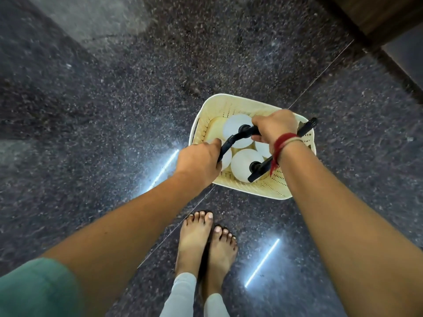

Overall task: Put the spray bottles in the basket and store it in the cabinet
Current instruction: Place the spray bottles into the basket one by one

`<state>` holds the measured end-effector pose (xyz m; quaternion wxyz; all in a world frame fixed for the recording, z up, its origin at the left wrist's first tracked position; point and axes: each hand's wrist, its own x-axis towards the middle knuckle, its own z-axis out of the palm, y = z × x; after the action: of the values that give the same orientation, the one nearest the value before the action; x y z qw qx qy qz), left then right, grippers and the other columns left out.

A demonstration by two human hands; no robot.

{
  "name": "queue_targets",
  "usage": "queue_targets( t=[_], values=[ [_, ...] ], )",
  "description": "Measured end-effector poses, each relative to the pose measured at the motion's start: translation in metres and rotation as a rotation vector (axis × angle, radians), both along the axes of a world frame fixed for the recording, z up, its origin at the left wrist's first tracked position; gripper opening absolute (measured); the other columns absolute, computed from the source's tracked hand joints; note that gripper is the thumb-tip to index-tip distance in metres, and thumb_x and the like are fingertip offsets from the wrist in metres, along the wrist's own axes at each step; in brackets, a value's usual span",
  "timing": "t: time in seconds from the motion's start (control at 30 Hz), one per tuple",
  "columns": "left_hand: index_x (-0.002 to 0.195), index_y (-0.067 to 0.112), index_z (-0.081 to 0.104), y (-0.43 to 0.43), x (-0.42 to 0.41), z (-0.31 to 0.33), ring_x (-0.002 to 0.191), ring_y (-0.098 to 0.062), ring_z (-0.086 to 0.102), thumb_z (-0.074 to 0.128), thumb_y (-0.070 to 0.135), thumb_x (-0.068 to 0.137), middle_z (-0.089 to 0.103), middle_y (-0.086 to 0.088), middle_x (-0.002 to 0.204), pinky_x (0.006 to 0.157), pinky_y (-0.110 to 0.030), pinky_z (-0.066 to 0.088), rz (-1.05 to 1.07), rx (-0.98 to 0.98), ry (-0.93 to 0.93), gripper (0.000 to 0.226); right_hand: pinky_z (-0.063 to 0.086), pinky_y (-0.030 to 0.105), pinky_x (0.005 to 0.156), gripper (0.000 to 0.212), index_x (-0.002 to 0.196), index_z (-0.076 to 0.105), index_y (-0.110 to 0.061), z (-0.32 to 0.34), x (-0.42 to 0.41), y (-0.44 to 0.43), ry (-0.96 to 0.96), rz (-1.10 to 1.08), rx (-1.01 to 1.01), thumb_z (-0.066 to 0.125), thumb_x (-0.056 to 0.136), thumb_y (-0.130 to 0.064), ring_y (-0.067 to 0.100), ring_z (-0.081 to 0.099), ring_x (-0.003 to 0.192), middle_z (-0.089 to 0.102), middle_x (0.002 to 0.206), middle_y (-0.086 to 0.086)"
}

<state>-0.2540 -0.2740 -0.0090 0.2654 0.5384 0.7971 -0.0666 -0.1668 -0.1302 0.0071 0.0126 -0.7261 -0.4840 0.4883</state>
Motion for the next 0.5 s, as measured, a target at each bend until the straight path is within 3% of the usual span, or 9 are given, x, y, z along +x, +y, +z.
queue_targets(
  t=[0.13,0.33,0.4,0.5],
  values=[
    [0.105,0.016,0.042,-0.006,0.000,-0.005,0.042,-0.018,0.032,0.044,0.027,0.094,0.034,0.002,0.054,0.040,-0.025,0.025,-0.030,0.001,0.002,0.016,0.059,0.030,0.050,0.033,0.102,0.059,0.003,-0.003,-0.005,0.012,-0.016,0.017,-0.006,0.069,0.075,-0.012,0.018,0.067,0.048,0.065,0.092,0.014],
    [0.108,0.015,0.042,-0.012,-0.001,-0.004,0.044,-0.021,0.035,0.040,0.029,0.096,0.032,0.002,0.052,0.043,-0.028,0.031,-0.104,-0.017,0.018,0.018,0.061,0.037,0.060,0.012,0.077,0.060,-0.012,-0.002,-0.006,0.020,-0.045,0.207,0.093,0.067,0.076,-0.021,0.021,0.070,0.058,0.069,0.085,0.010],
    [0.106,0.015,0.042,-0.010,-0.004,-0.003,0.045,-0.021,0.036,0.040,0.035,0.096,0.032,0.003,0.052,0.042,-0.026,0.028,-0.116,-0.016,0.020,0.023,0.059,0.037,0.072,0.022,0.087,0.063,-0.013,-0.002,-0.001,0.020,-0.098,0.381,0.150,0.066,0.079,-0.034,0.022,0.070,0.071,0.069,0.094,0.009],
    [0.095,0.019,0.040,-0.009,-0.008,-0.002,0.041,-0.016,0.032,0.031,0.055,0.094,0.035,0.003,0.051,0.039,-0.023,0.023,-0.102,0.011,0.020,0.036,0.043,0.029,0.082,0.036,0.105,0.063,-0.019,0.004,0.012,0.022,-0.202,0.764,0.327,0.060,0.084,-0.048,0.019,0.056,0.086,0.055,0.117,0.006]
  ],
)
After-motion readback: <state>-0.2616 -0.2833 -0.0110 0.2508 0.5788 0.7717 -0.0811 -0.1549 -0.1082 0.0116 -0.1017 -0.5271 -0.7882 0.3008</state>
